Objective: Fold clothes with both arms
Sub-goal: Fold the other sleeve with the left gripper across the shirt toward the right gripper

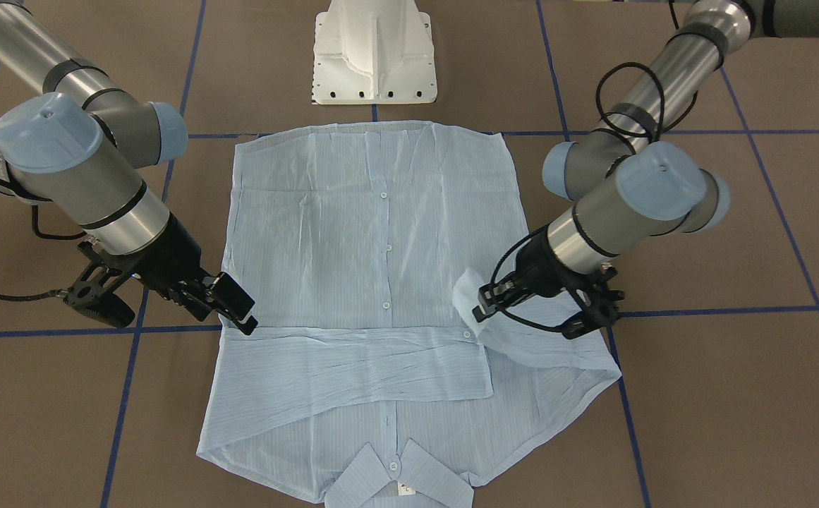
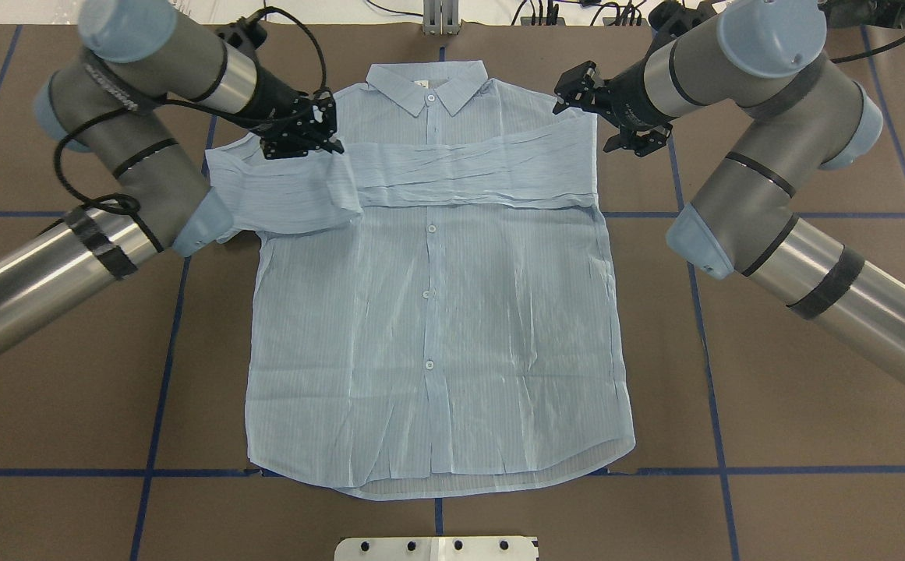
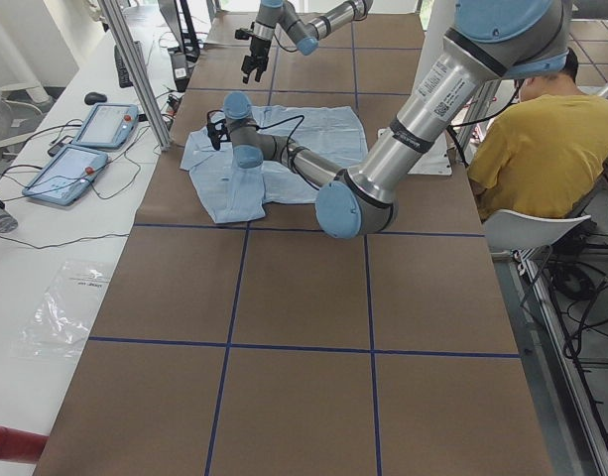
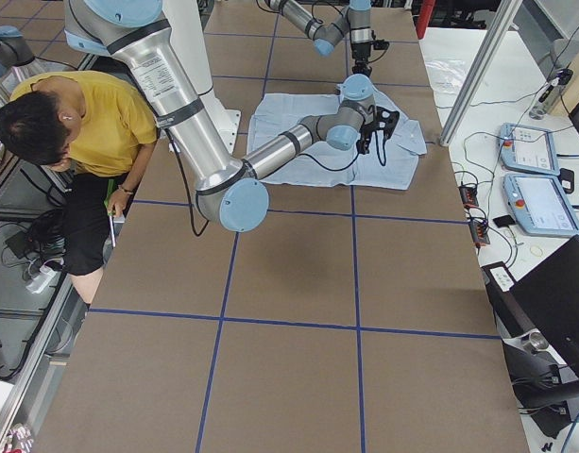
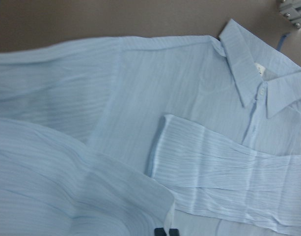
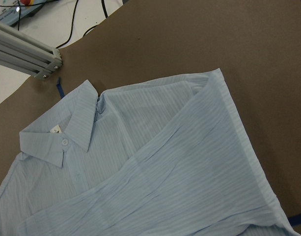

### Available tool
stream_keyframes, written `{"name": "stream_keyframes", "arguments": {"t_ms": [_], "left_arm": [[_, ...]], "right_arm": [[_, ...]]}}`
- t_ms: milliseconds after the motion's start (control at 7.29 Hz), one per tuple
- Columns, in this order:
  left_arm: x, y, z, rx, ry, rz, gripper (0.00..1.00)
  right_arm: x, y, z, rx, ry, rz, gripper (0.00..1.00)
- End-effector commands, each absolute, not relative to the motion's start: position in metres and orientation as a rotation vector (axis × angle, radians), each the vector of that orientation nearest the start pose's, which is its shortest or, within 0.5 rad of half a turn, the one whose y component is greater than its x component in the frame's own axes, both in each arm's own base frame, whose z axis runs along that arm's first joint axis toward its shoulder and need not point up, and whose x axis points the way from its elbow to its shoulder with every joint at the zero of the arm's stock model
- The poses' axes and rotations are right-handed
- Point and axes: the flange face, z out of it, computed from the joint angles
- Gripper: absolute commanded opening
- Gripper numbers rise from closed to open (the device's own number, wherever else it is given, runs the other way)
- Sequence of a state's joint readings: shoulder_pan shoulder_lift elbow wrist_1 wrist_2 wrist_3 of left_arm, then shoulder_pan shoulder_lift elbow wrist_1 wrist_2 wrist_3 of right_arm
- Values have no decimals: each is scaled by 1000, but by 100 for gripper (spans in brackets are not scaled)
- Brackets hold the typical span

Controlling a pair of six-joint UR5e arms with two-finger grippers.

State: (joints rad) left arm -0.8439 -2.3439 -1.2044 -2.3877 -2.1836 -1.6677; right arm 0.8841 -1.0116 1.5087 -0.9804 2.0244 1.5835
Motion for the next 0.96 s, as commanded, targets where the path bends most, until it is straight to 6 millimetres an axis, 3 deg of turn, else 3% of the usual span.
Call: {"name": "stream_keyframes", "arguments": {"t_ms": [0,274,412,823], "left_arm": [[509,-621,200,-17,1312,-466,0],[529,-616,146,-40,1356,-466,0],[549,-614,139,-37,1346,-467,0],[573,-595,129,-31,1351,-452,0]], "right_arm": [[-369,-593,300,83,-1152,552,99],[-371,-592,303,84,-1151,551,99],[-372,-592,308,79,-1144,552,99],[-367,-592,311,78,-1142,554,99]]}}
